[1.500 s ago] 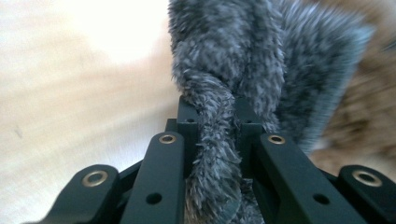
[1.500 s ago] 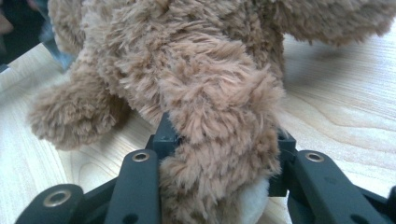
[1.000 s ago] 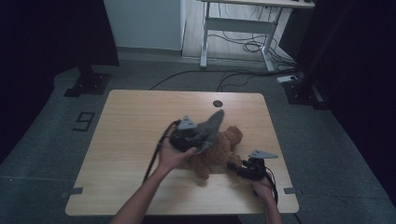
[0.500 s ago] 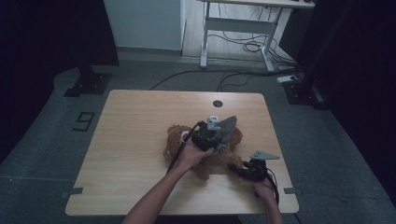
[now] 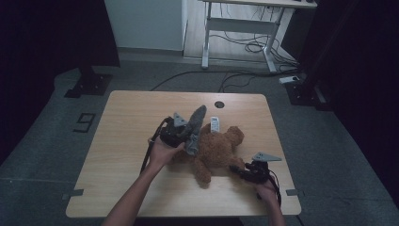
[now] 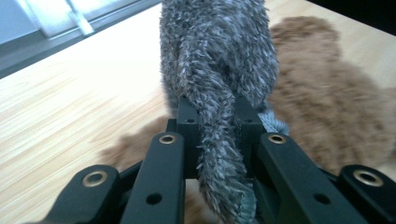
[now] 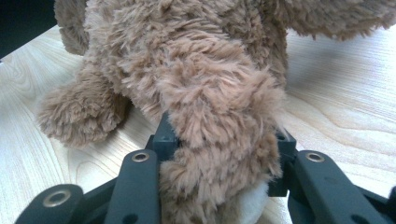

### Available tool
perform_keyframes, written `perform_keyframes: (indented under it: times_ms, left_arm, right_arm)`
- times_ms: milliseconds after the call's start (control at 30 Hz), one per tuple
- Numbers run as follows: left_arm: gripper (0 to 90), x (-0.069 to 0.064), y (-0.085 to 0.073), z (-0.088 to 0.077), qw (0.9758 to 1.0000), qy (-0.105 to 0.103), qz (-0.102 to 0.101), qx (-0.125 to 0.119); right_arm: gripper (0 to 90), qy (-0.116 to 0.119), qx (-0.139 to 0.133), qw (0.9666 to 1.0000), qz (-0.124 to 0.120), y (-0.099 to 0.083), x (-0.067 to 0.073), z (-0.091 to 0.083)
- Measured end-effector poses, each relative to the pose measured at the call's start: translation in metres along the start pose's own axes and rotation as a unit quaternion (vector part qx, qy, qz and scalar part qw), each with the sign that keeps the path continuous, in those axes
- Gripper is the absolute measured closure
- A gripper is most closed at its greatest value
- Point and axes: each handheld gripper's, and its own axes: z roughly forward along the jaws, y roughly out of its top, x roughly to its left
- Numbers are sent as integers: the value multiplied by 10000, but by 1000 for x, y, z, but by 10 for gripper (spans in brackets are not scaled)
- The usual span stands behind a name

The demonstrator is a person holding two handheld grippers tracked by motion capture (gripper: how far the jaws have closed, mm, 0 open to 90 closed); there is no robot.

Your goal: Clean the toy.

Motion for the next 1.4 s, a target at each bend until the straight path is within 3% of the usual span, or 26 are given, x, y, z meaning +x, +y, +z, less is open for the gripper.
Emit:
perform_keyframes:
  times_ms: [33,100,167,233,400,467,500,600,633,833,867,1033,1167,1267,1400]
  left_arm:
    - [774,0,0,0,10000,0,0,0]
    - [775,18,-12,-2,9996,132,-190,147]
    - [774,24,-17,-2,9992,179,-194,288]
    - [774,36,-33,-1,9985,-10,-457,308]
    - [775,43,-49,-1,9979,54,-536,365]
    - [776,49,-64,0,9967,77,-682,432]
    - [777,49,-64,0,9967,77,-682,432]
    - [778,54,-79,5,9952,108,-793,560]
    - [778,54,-88,11,9941,139,-788,728]
    - [777,53,-113,22,9916,-36,-907,920]
    - [777,55,-116,19,9914,-109,-1014,821]
    - [775,57,-90,-12,9951,-73,-959,240]
    - [774,42,-56,-29,9977,-232,-637,-71]
    - [773,29,-36,-27,9979,-365,-495,-205]
    - [771,14,-16,-10,9980,-453,-375,-221]
  right_arm:
    - [591,5,3,10000,0,0,0,0]
    - [591,8,11,10000,-4,0,0,0]
    - [591,6,18,10000,3,0,0,0]
    - [591,3,20,10000,6,0,-1,1]
    - [591,-3,37,10000,20,0,-1,2]
    - [591,-4,37,10000,25,0,-1,2]
    - [591,-4,37,10000,25,0,-1,2]
    - [591,1,29,10000,44,0,-2,3]
    - [591,2,25,10000,50,0,-2,3]
    - [591,-2,34,10000,58,0,-2,3]
    - [591,-4,29,10000,61,0,-3,3]
    - [591,-17,20,10000,66,0,-3,3]
    - [591,-31,25,10000,64,0,-3,3]
    - [591,-31,32,10000,58,1,-3,3]
    - [592,-82,-11,9999,66,1,-3,5]
